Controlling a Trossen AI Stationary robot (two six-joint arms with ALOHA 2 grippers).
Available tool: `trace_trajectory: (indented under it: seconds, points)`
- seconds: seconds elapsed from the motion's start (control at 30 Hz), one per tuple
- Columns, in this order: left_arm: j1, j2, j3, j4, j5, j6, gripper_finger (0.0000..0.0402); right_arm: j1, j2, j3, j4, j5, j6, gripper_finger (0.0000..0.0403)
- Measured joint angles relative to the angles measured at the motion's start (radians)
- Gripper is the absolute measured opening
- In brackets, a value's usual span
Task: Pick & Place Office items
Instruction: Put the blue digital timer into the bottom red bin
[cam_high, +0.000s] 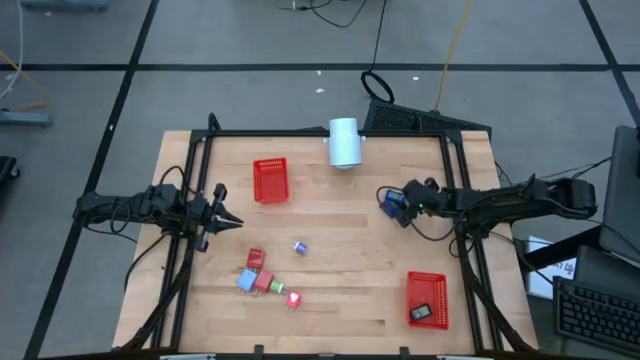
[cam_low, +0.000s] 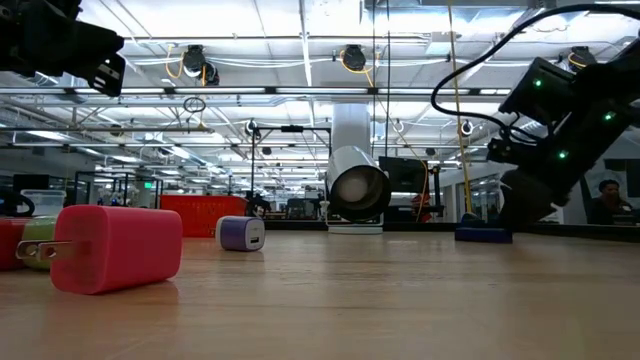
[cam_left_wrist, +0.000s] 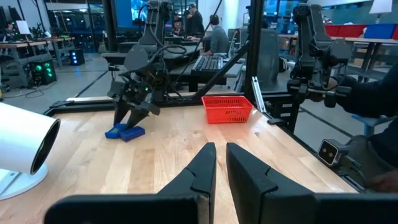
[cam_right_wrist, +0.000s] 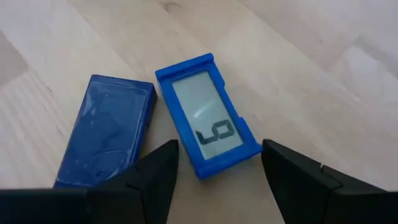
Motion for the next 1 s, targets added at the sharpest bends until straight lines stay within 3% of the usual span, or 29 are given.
trace_trajectory:
  seconds: [0.47,0.7,1.0]
  points:
    - [0.000,0.000,0.000,0.001,0.000,0.000,0.0042,0.001,-0.032,-0.001,0.073,-0.027,-0.074,0.0210]
    - [0.000,0.000,0.000,0.001,0.000,0.000,0.0042,0.001,-0.134,-0.001,0.073,-0.027,-0.117,0.0135]
    - [0.000,0.000,0.000,0.001,0.000,0.000,0.0042,0.001,-0.180,0.074,0.058,-0.079,-0.317,0.0034]
